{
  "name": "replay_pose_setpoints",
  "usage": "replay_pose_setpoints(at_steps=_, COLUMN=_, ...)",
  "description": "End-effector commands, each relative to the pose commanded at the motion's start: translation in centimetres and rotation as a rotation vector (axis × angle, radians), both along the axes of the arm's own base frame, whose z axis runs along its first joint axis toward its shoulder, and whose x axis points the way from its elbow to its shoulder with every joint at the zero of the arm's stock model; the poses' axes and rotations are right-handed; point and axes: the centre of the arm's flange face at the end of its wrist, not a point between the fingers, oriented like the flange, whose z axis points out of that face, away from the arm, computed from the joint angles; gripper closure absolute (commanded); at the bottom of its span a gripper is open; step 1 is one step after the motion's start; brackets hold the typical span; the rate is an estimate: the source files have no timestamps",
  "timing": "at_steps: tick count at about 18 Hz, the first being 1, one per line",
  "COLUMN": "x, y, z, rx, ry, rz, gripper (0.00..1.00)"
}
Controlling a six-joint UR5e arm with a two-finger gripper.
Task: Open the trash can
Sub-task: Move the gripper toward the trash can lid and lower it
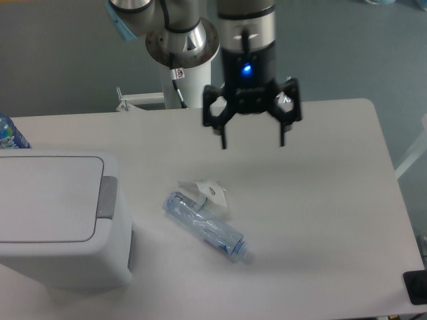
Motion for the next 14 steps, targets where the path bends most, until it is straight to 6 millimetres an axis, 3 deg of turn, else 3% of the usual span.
replay_pose_setpoints(at_steps=5, x=2.4, y=3.2, z=-0.7, rx=0.088, ry=-0.099, rz=0.181, gripper=0.0)
replay_pose_setpoints(at_steps=10, x=5.2, y=6.5, z=-2.1, rx=0.12, ry=-0.136, rz=0.127, gripper=0.0)
replay_pose_setpoints(at_steps=14, x=6.0, y=7.5, z=-2.9, rx=0.168, ry=-0.247, rz=0.092, gripper=0.0)
